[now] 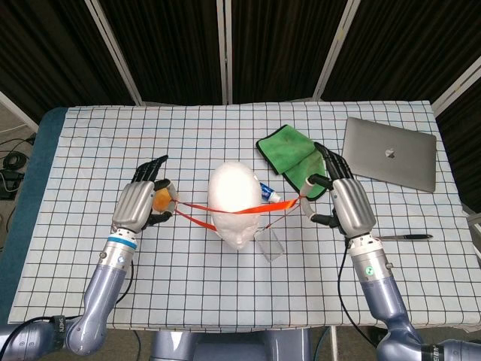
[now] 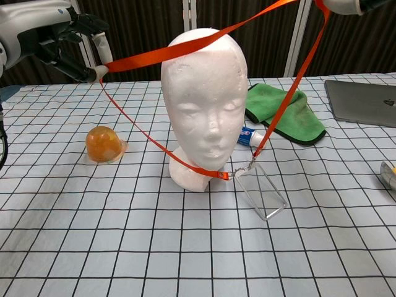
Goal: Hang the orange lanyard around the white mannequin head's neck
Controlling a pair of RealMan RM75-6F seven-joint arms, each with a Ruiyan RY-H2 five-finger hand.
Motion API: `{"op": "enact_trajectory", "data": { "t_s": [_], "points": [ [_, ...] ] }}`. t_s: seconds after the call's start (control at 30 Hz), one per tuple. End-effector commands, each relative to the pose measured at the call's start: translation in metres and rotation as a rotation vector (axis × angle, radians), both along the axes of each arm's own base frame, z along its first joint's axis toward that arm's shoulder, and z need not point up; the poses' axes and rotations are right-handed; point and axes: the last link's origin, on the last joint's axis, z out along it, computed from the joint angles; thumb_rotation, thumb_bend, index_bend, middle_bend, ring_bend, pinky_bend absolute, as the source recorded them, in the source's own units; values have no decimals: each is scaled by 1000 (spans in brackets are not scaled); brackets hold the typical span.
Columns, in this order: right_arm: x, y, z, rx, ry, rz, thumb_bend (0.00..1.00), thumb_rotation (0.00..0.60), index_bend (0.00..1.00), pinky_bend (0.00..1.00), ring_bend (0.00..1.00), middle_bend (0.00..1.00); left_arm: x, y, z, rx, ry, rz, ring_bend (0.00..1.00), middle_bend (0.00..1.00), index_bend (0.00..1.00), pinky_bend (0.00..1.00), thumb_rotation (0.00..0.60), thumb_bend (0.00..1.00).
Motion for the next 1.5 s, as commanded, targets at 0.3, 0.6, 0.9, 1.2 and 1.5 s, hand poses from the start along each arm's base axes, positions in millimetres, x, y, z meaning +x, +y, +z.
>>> {"op": "enact_trajectory", "data": {
  "t_s": [0.3, 0.6, 0.9, 1.2, 1.5],
  "points": [
    [26, -46, 3, -10, 44, -81, 373, 600, 754, 0, 0, 1, 23, 34, 9, 17, 22, 49, 0, 0, 847, 0, 600, 507],
    [47, -79, 0, -48, 57, -107, 373, 600, 754, 0, 0, 14, 28, 48, 9, 45, 5, 104, 0, 0, 816, 0, 600, 531],
    [55, -104, -12, -60, 40, -168, 372, 600, 751, 0, 0, 25, 13, 61, 6, 32, -21, 199, 0, 0, 750, 0, 600, 557],
    [47, -119, -26, -52, 79, -214, 207, 600, 381, 0, 0, 9, 3, 69, 0, -9, -30, 228, 0, 0, 0, 0, 600, 156],
    [34, -125, -30, -90, 140, -224, 0, 600, 13, 0, 0, 0, -3, 73, 0, -2, -64, 210, 0, 0, 0, 0, 600, 0]
  ]
}}
